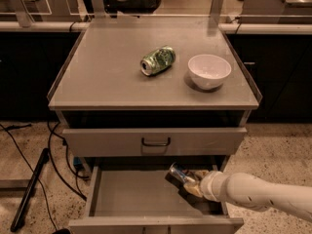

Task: Pick redbull can from middle drawer and place on counter

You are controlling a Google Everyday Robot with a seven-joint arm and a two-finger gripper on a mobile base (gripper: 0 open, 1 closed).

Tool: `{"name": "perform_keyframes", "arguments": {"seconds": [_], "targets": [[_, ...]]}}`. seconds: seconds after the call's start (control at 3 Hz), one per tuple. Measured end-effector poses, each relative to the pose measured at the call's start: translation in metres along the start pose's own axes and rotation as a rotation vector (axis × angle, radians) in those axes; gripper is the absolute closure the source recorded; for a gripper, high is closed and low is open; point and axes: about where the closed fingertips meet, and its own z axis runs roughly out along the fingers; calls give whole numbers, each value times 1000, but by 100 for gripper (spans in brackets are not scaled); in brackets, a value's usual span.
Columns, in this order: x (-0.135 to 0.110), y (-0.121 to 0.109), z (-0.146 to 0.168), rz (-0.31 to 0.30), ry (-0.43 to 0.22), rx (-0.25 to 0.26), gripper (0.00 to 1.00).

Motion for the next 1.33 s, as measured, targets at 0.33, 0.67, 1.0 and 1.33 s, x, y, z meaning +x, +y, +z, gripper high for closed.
{"name": "perform_keyframes", "arguments": {"seconds": [0.33, 0.67, 1.0, 1.33], "targets": [[-19, -1, 8, -74, -39, -46, 100], [-30, 8, -15, -138, -73, -139, 100], [-41, 7, -49, -202, -102, -200, 100], [-48, 15, -92, -266, -101, -288, 100]]}}
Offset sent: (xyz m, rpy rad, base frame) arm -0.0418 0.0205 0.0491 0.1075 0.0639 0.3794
